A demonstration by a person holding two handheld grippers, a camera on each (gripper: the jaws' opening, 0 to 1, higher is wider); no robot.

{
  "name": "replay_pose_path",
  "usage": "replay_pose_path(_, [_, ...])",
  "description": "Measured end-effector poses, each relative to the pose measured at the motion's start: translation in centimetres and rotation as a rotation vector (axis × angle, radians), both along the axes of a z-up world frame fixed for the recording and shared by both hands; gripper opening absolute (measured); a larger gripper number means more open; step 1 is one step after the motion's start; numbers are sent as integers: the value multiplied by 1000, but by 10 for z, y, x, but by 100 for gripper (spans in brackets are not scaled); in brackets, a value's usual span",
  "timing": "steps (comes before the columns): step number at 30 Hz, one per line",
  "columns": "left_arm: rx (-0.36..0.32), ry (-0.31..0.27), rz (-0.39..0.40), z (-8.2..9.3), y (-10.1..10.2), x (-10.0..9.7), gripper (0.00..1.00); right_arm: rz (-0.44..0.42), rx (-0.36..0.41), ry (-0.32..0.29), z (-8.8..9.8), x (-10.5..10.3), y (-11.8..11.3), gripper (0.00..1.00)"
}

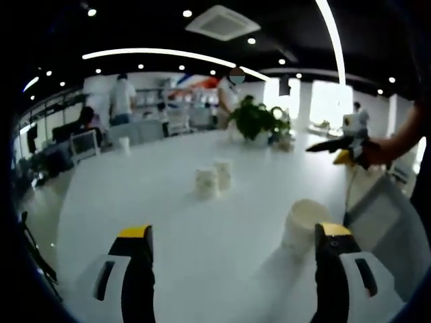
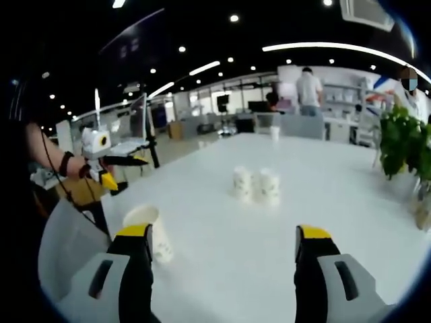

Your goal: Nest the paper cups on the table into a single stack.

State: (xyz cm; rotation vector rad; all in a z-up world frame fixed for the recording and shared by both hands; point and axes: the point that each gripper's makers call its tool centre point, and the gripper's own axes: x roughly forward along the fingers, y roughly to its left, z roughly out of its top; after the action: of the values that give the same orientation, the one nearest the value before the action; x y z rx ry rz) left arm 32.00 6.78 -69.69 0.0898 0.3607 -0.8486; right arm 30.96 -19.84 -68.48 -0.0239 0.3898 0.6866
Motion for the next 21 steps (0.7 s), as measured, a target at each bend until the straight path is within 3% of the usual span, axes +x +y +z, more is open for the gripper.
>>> replay_pose_path(14, [2,-6,12,4,5,3,100,-40,-25,-58,20,86,-8,85])
replay_pose_path(21, [-3,-12,19,8,5,5,100,-37,-51,-45,11,116,-2,84])
